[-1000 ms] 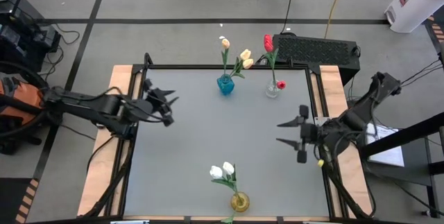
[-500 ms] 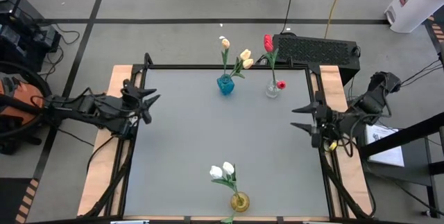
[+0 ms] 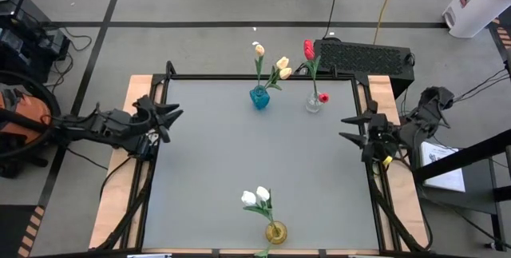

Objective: Sort flowers into vase by color
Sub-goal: Return to Home Position

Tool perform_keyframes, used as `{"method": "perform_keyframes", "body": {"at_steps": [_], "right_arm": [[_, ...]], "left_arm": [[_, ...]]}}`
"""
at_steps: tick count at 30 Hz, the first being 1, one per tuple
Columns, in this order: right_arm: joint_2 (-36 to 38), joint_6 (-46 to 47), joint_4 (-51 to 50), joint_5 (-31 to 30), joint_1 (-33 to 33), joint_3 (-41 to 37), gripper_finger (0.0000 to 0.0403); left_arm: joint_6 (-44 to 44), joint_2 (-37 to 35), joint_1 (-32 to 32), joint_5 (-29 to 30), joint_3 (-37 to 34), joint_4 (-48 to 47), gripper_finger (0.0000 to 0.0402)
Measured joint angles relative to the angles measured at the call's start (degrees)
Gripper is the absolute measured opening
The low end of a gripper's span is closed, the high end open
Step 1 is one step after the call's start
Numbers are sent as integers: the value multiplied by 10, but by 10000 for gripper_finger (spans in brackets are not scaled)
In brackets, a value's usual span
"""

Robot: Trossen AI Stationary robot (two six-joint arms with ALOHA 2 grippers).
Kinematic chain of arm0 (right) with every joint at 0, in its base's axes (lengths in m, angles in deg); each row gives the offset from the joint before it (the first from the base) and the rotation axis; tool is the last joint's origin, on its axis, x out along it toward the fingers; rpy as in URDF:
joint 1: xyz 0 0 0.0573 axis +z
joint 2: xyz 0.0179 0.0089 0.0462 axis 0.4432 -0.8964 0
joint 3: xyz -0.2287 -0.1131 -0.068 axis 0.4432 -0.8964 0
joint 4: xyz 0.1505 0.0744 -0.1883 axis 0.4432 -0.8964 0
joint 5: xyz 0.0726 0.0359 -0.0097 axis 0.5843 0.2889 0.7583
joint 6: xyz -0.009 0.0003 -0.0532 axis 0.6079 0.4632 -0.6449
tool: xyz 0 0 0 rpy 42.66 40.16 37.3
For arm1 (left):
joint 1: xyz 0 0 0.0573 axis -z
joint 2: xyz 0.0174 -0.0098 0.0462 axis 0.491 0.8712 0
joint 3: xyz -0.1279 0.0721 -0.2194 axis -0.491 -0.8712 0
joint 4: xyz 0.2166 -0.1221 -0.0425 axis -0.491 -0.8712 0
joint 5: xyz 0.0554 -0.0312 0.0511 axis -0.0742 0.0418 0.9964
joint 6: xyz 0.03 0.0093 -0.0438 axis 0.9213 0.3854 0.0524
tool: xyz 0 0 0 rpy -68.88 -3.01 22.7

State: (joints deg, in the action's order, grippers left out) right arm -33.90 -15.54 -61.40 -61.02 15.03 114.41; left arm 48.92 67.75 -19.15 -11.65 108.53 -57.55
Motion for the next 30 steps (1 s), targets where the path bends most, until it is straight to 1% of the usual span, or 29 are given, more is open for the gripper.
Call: {"method": "perform_keyframes", "body": {"at_steps": [4, 7, 12, 16, 21, 27, 30], "right_arm": [[29, -37, 59, -15, 0, -38, 205], [47, -66, 113, -16, 0, -72, 205], [59, -125, 244, -14, 0, -130, 205], [59, -190, 329, -12, 0, -170, 205], [59, -201, 356, -13, 0, -197, 205], [59, -173, 360, -15, 0, -233, 205], [59, -174, 392, -19, 0, -259, 205]], "left_arm": [[1, 0, 0, -21, -26, 79, 132], [13, 1, 0, -35, -53, 143, 132], [63, 1, 0, -44, -103, 225, 132], [76, 1, 0, -54, -141, 280, 132], [77, 1, 0, -70, -178, 322, 132], [78, 0, 0, -71, -226, 369, 132], [79, 1, 0, -71, -247, 391, 132]]}}
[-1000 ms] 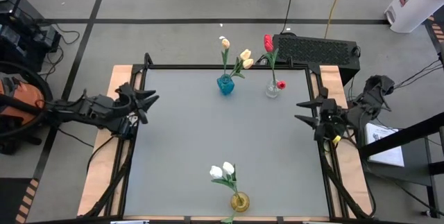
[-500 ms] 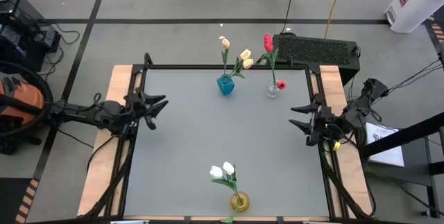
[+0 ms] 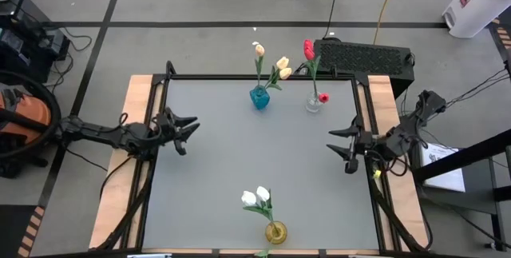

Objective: Sort flowers into vase by color
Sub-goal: Return to Home Position

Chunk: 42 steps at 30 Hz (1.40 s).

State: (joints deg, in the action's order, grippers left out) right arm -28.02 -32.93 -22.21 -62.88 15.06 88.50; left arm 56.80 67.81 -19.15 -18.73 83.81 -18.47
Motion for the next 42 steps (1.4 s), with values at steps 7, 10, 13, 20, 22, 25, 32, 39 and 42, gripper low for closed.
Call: {"method": "perform_keyframes", "body": {"at_steps": [7, 10, 13, 20, 22, 25, 32, 39, 42], "right_arm": [[1, 0, 38, -55, 0, -51, 205], [0, 7, 36, -56, 0, -55, 205], [1, 12, 45, -56, 0, -55, 205], [1, 36, 45, -52, 0, -55, 205], [1, 56, 45, -52, 0, -55, 205], [1, 55, 45, -52, 0, -55, 205], [1, 55, 44, -52, 0, -55, 205], [1, 53, 44, -52, 0, -55, 205], [1, 53, 44, -52, 0, -55, 205]], "left_arm": [[0, 0, 0, 0, -24, 25, 132], [0, 0, 0, 0, -24, 22, 132], [0, 0, 0, 0, -24, 0, 132], [-12, 0, 0, -60, -24, -47, 132], [-28, 0, 0, -108, -24, -51, 132], [-20, 0, 0, -185, -24, -41, 132], [12, 0, 0, -212, -24, -30, 132], [12, 0, 0, -212, -23, -30, 132], [12, 0, 0, -212, -23, -31, 132]]}}
